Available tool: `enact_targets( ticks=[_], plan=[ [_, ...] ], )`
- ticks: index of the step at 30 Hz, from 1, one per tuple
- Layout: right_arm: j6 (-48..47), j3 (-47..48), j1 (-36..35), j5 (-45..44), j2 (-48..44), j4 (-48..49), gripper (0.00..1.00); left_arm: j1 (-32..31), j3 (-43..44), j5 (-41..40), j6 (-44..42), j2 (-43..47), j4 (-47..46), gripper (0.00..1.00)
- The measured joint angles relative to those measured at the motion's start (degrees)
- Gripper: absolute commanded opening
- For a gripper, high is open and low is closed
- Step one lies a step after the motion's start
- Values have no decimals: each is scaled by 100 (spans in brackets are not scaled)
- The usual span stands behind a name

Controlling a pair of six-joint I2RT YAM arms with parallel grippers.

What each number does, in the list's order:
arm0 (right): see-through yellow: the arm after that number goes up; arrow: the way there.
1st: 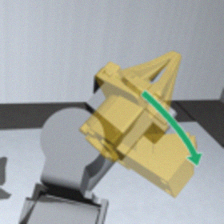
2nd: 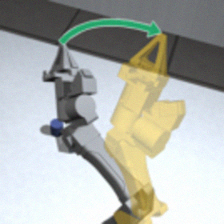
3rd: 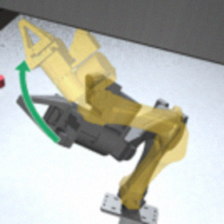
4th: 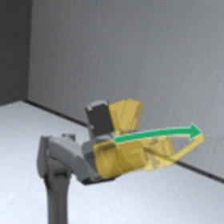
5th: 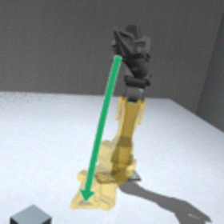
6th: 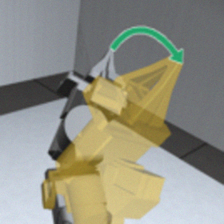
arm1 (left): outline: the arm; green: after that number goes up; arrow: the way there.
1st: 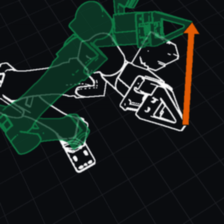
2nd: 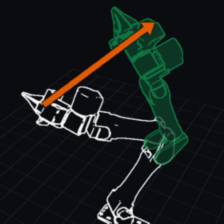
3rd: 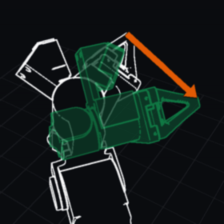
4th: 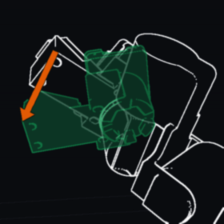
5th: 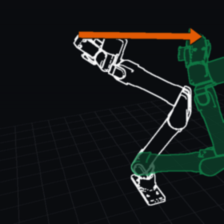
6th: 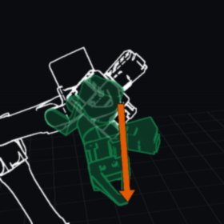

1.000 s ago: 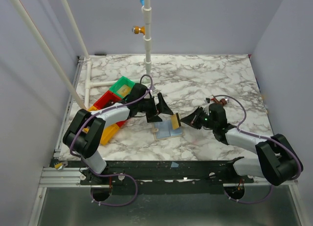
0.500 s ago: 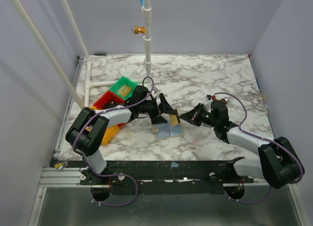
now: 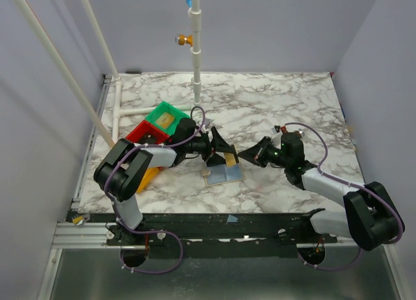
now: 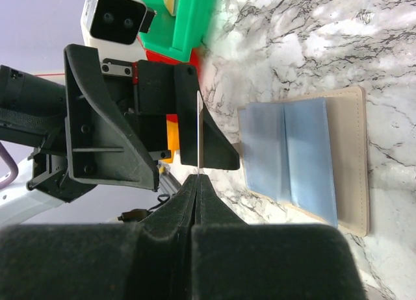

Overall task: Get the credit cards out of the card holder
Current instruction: Place the credit card in the storage box.

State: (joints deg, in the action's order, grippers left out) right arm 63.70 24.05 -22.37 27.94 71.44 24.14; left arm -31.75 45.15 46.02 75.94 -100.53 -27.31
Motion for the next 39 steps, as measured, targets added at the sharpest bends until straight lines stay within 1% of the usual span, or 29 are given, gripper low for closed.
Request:
enact_targets(
  ticks=[1,3,7,8,12,16,17,19,20,21,22,24,25,26,29,31,36,39],
  plan=[
    [2,0,0,2,0,2,1,0,-15,17,63,-15,-101,56],
    [20,0,0,7,0,2,1,0,-42,57,201,-33,-291,35],
    [35,0,11,13,0,13,1,0,-72,129,378,-37,-557,6],
    [37,0,20,15,0,17,1,0,-72,136,413,-37,-605,0],
    [39,0,37,24,0,-7,1,-2,-74,168,476,-37,-754,0],
    [35,0,37,26,-15,-4,15,-7,-74,179,511,-37,-809,0],
    [33,0,37,26,-22,-7,20,-7,-74,181,514,-37,-813,0],
    [20,0,37,31,-44,-13,42,-15,-74,181,511,-37,-817,0],
    [9,2,37,31,-66,-26,55,-17,-74,181,509,-37,-813,0],
    [-2,7,37,31,-87,-37,66,-24,-74,184,507,-37,-813,0],
    [-17,13,37,31,-109,-48,75,-24,-74,184,503,-37,-811,0],
    [-66,33,37,22,-175,-87,85,-24,-74,181,474,-37,-785,0],
    [-105,44,37,15,-214,-116,89,-24,-74,184,466,-37,-765,0],
    [-125,52,37,11,-256,-151,92,-24,-74,181,444,-37,-732,0],
    [-195,98,37,-13,-330,-229,93,-26,-74,181,389,-35,-660,0],
    [-221,114,37,-24,-352,-280,99,-24,-74,181,343,-26,-619,0],
    [-273,116,37,-90,-374,-459,99,-24,-66,179,162,70,-356,0],
    [-358,122,37,-201,-470,-640,100,-24,39,160,-157,221,114,0]
  ],
)
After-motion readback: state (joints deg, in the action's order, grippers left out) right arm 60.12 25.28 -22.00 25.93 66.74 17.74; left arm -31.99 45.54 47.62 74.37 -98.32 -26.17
